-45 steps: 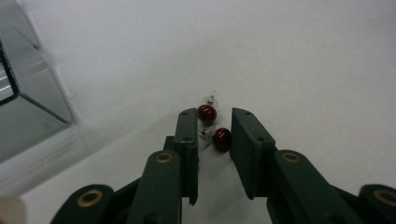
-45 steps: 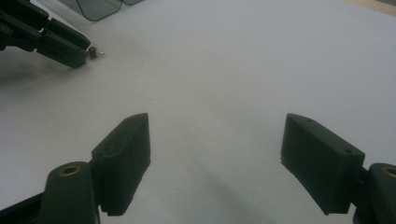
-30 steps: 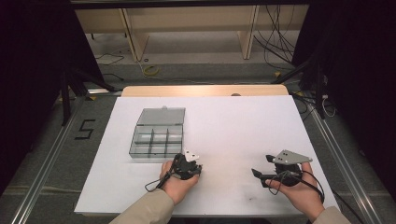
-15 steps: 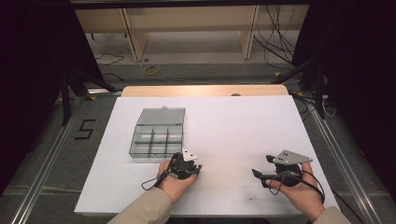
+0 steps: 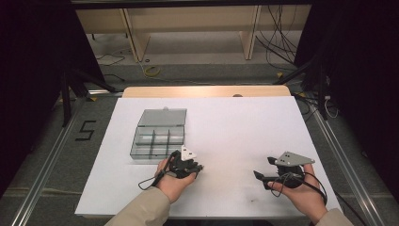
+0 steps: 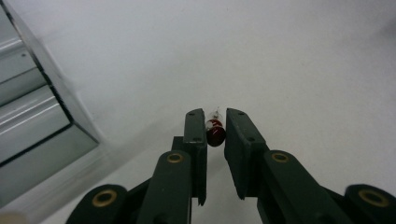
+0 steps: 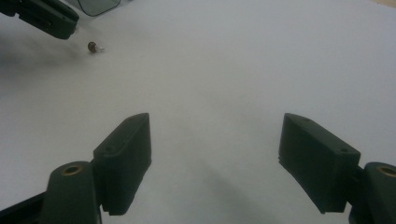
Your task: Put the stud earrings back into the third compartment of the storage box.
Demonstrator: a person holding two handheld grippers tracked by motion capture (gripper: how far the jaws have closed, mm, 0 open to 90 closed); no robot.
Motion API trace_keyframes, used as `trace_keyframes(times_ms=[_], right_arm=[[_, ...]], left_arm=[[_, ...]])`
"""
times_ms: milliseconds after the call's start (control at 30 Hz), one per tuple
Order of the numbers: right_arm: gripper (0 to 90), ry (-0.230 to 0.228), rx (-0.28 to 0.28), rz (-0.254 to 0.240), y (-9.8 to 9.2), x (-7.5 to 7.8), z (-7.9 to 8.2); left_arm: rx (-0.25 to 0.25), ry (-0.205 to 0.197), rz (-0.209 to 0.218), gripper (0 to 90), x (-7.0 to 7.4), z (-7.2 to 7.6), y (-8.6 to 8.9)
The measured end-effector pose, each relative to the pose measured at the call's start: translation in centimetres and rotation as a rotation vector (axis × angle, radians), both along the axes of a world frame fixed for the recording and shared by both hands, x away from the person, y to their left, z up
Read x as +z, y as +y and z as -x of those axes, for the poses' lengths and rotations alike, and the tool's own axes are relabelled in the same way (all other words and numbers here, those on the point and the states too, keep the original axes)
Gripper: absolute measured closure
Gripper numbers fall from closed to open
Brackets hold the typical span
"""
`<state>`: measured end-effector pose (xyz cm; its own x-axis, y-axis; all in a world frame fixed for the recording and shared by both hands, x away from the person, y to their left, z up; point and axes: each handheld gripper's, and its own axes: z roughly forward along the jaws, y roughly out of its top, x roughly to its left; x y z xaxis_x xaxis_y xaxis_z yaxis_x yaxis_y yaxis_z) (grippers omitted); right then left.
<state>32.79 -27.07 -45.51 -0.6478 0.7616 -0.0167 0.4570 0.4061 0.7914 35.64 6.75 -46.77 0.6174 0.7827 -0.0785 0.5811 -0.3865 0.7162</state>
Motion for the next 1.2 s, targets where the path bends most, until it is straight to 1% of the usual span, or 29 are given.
trace_keyframes(times_ms=[367,433,700,767,800,900,967,1067,1133,1200], right_arm=[[26.1,0.008,0.004,0.011,0.0,-0.2,-0.1],[26.1,0.006,0.006,0.015,0.1,-0.2,-0.1],[26.1,0.006,0.012,0.019,0.2,-0.2,0.0],[26.1,0.006,0.012,0.019,0.2,-0.2,0.0],[26.1,0.006,0.012,0.019,0.2,-0.2,0.0],[26.1,0.005,0.012,0.021,0.2,-0.3,-0.1],[26.1,0.007,0.011,0.025,0.2,-0.3,-0.1],[26.1,0.01,0.012,0.028,0.2,-0.3,-0.1],[26.1,0.01,0.012,0.029,0.3,-0.4,-0.1],[26.1,0.009,0.011,0.029,0.3,-0.4,-0.2]], left_arm=[[0.006,-0.05,0.031,78.0,1.8,-0.7,1.0],[0.003,-0.052,0.038,78.0,2.0,-0.8,1.3],[0.029,-0.068,0.063,78.0,2.9,-1.5,2.2],[0.031,-0.076,0.062,77.9,3.2,-1.9,2.5],[0.04,-0.078,0.066,77.9,3.4,-2.1,2.7],[0.055,-0.092,0.06,77.9,3.9,-2.8,3.2],[0.07,-0.094,0.068,77.8,4.2,-3.3,3.7],[0.094,-0.102,0.075,77.7,4.4,-4.0,4.5],[0.105,-0.104,0.072,77.7,4.5,-4.5,5.1],[0.128,-0.108,0.064,77.7,4.4,-5.0,5.6]])
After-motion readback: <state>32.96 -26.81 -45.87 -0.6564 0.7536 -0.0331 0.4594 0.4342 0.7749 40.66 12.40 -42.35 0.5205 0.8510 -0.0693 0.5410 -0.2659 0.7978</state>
